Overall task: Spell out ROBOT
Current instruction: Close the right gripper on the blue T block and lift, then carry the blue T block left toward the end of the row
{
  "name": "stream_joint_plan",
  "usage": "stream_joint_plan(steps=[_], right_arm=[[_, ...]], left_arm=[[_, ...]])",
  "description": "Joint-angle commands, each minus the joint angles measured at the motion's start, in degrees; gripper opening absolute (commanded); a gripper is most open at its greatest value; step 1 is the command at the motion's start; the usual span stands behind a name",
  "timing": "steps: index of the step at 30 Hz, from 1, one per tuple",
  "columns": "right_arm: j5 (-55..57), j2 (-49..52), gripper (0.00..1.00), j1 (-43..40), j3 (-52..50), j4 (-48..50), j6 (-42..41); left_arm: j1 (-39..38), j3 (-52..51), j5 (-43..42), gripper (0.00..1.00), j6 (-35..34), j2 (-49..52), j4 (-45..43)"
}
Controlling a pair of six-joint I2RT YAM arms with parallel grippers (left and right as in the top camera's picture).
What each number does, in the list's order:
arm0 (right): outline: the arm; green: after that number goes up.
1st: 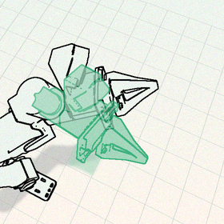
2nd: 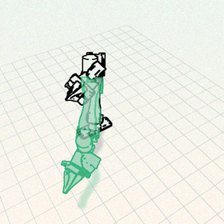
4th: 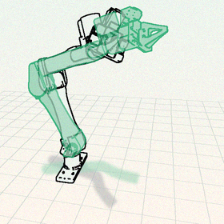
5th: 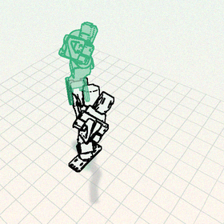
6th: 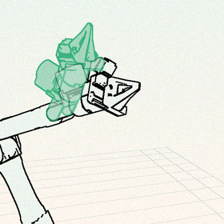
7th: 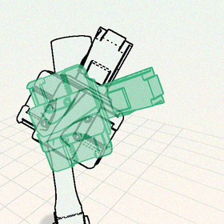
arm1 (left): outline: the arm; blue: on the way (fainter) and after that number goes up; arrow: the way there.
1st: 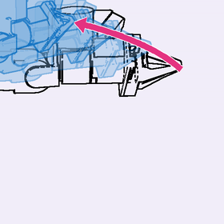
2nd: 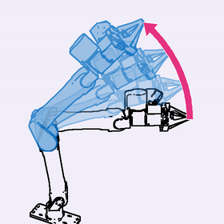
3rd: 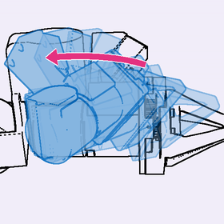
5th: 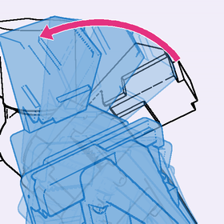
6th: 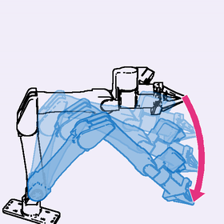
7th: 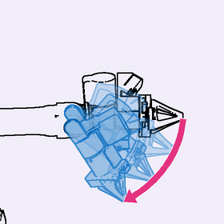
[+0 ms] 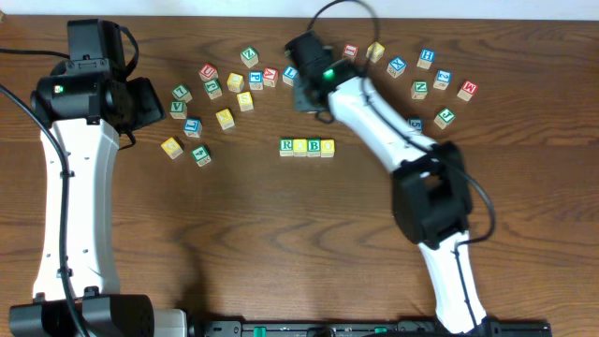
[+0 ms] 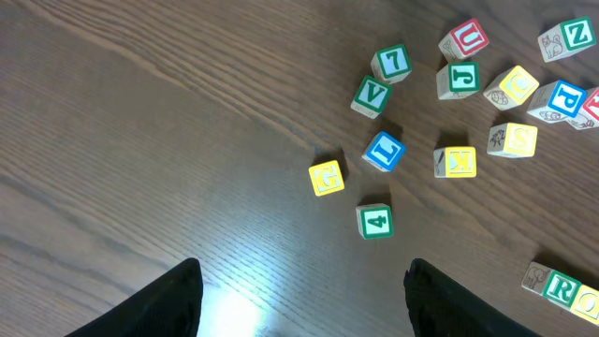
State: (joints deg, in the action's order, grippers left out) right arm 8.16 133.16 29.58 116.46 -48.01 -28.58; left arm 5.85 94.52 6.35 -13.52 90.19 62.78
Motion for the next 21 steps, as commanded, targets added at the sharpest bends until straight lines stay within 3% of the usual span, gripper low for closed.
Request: stream_joint_plan(steps=[1, 9, 21], right_arm=[[-4.48, -2.01, 0.27, -3.28, 0.2, -4.55, 2.82], [-8.74, -1.79, 0.25, -6.64, -3.3, -17.29, 6.01], [-9.05, -1.79, 0.28, -5.09, -9.94, -17.49, 5.9]], left_arm=[[0.24, -0.52, 0.33, 0.68, -0.28, 0.39, 0.17], [0.24, -0.52, 0.33, 0.68, -0.28, 0.39, 0.09], [0.24, -0.52, 0.35, 0.69, -0.26, 0.39, -0.04]])
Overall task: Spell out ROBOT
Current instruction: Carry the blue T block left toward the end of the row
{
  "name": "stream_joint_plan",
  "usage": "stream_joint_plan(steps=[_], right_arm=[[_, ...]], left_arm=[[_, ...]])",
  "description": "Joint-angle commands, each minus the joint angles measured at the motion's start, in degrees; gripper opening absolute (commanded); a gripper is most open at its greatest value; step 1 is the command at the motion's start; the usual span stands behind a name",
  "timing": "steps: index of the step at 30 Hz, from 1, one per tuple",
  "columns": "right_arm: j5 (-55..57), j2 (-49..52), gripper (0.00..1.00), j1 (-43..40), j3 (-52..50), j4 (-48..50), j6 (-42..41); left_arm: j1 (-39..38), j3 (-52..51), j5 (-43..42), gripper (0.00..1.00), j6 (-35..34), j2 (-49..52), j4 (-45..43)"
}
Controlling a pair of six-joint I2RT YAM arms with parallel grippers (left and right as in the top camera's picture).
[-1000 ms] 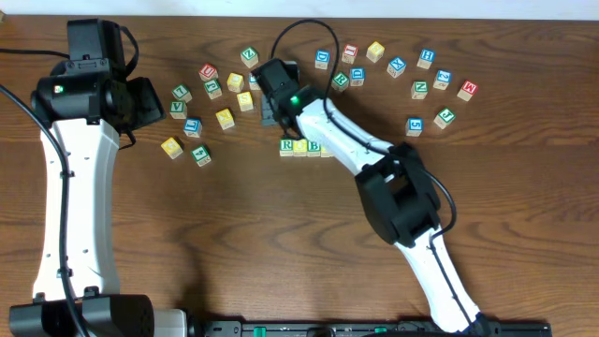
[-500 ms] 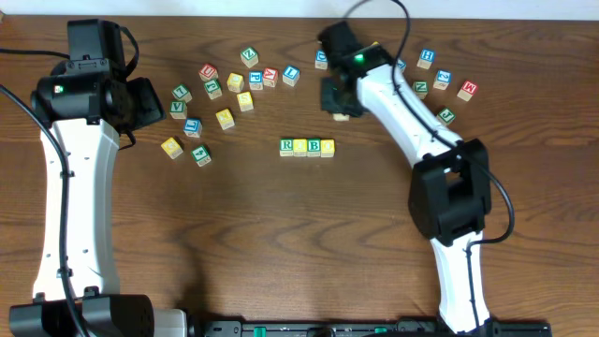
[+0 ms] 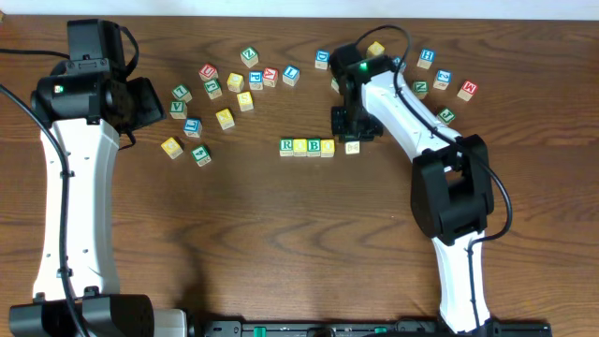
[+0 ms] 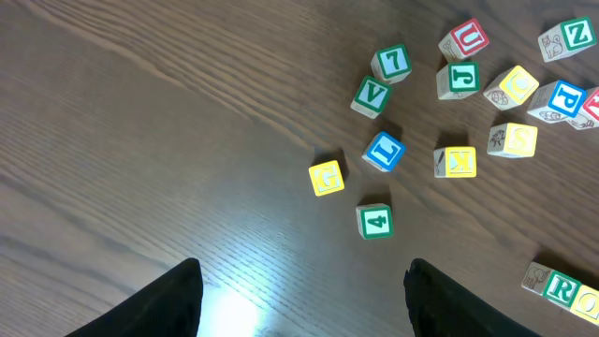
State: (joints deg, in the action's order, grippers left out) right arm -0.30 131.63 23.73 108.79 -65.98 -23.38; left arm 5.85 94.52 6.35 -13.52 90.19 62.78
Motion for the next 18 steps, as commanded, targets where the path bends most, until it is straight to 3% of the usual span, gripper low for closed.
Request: stream_joint_plan(steps=[1, 11, 18], right_arm=[[-0.76, -0.26, 0.28, 0.74, -2.89, 0.79, 0.7], [-1.42, -0.28, 0.34, 0.48, -2.91, 2.14, 0.74], [-1.81, -0.96, 0.33, 0.26, 0.52, -0.31, 1.03]], left_arm=[[0.24, -0.52, 0.35, 0.68, -0.26, 0.39, -0.13], [0.24, -0.52, 0.35, 0.69, -0.26, 0.39, -0.35], [0.24, -0.52, 0.35, 0.68, -0.26, 0.39, -0.5]])
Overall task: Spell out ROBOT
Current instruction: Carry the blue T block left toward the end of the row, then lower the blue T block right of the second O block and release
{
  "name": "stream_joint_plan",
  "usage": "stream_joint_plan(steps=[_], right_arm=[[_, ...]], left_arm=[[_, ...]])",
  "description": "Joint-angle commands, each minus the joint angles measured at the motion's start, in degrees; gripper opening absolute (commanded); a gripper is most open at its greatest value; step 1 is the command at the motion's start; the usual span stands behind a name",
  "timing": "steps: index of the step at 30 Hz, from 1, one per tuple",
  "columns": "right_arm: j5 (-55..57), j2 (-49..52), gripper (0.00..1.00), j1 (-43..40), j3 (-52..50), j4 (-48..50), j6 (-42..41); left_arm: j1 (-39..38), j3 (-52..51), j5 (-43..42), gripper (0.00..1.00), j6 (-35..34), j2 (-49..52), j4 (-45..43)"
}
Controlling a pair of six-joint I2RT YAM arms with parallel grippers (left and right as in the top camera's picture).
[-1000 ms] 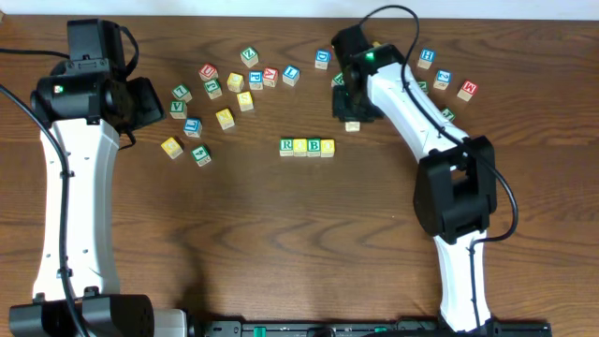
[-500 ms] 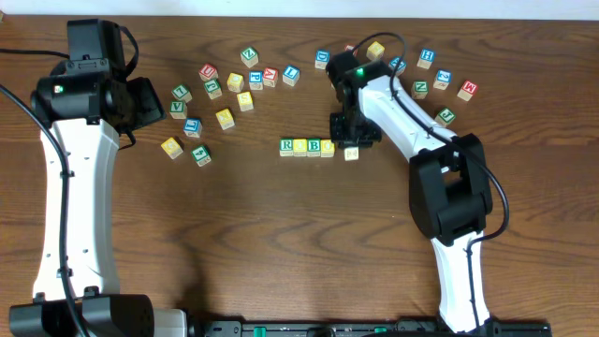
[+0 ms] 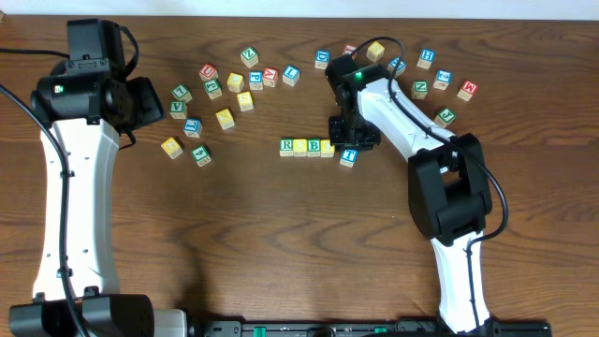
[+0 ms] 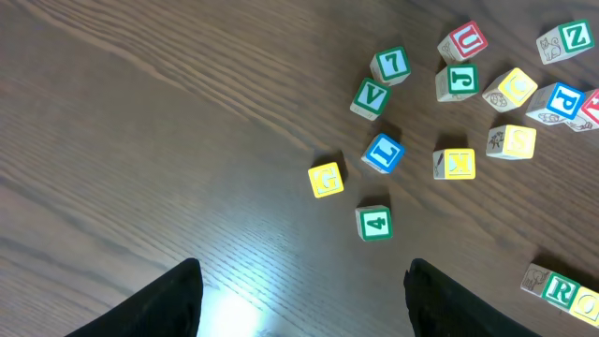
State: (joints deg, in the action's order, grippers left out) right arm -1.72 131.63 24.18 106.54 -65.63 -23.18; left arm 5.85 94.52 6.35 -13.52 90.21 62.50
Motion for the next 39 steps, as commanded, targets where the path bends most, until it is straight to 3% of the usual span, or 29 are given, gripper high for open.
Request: stream_joint_plan(steps=[1, 9, 15, 24, 39], right_arm=[[-0.39, -1.49, 0.33, -0.2, 3.39, -1.16, 1.2], [0.02, -10.01, 0.31, -0.52, 4.15, -5.22, 2.12], [-0.02, -10.95, 0.01, 0.87, 2.56, -12.7, 2.03], [0.02, -10.95, 0.01, 4.17, -9.2, -5.01, -0.61], [3.13, -10.95, 0.01, 4.13, -18.16, 6.6, -0.55]], left_arm=[[0.24, -0.52, 0.35, 0.68, -0.26, 0.37, -0.22], [0.24, -0.52, 0.35, 0.69, -0.28, 0.37, -0.22], [0.24, -0.52, 0.35, 0.68, -0.28, 0.37, -0.26], [0.24, -0.52, 0.35, 0.68, -0.28, 0.37, -0.46], [0.24, -0.52, 0.35, 0.68, -0.28, 0.37, -0.44]])
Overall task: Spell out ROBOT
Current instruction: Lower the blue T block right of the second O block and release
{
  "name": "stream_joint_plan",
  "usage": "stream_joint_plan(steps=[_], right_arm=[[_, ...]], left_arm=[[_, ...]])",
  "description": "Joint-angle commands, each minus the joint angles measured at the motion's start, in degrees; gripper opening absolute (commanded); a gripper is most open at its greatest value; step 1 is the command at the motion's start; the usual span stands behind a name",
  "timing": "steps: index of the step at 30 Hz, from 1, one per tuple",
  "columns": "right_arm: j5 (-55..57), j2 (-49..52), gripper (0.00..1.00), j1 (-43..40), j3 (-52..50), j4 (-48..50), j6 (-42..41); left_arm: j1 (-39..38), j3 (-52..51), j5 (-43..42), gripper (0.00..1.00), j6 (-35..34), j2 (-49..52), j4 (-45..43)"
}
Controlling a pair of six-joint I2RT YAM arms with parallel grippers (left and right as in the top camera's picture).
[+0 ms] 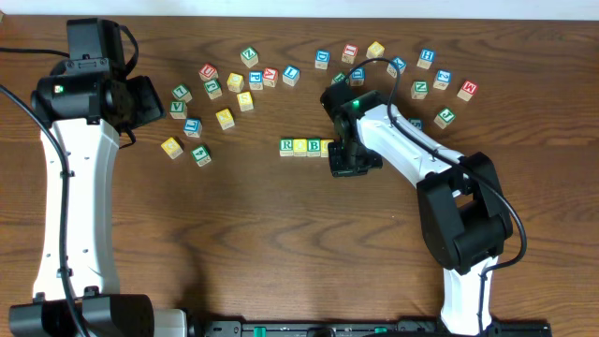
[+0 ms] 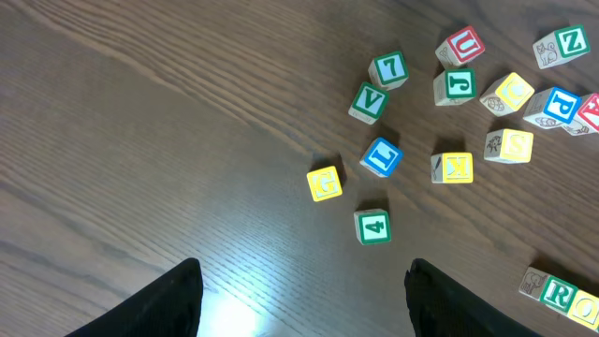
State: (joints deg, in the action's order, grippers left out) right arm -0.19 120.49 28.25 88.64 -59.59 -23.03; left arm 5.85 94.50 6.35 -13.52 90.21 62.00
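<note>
A row of letter blocks (image 1: 300, 146) lies mid-table, reading R, O, B from the left; its right end is covered by my right gripper (image 1: 344, 159). That gripper sits low over the end of the row. Its fingers and whatever is under them are hidden, so I cannot tell whether it is open or shut. My left gripper (image 2: 299, 304) is open and empty, high above bare wood at the left, with both dark fingertips (image 2: 182, 300) far apart. The green R block (image 2: 559, 292) shows at the lower right of the left wrist view.
Loose blocks lie left of the row: yellow G (image 2: 325, 183), green 4 (image 2: 373, 227), blue L (image 2: 381, 157), V (image 2: 369, 101), K (image 2: 453, 168). More blocks are scattered along the back (image 1: 322, 59) and at the back right (image 1: 443, 78). The right arm (image 1: 402, 140) stretches across them.
My right gripper was just behind a blue-faced block at the row's right end; now it sits a little nearer and to the left, covering that spot. The left wrist view shifted slightly.
First my right gripper was at the back among the loose blocks, with four blocks in the row. Then it stood by the row's right end with a pale-topped block beside the row. Then a blue-faced block lay there, and now the gripper covers it.
</note>
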Motion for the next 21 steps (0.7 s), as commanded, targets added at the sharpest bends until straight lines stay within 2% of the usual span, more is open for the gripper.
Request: stream_joint_plan(steps=[1, 21], right_arm=[[2.21, 0.2, 0.01, -0.09, -0.26, 0.92, -0.7], [4.74, 0.17, 0.02, -1.36, -0.13, 9.05, 4.94]], left_arm=[[0.24, -0.5, 0.35, 0.68, -0.28, 0.37, 0.07], [0.24, -0.5, 0.31, 0.69, -0.52, 0.37, 0.07]])
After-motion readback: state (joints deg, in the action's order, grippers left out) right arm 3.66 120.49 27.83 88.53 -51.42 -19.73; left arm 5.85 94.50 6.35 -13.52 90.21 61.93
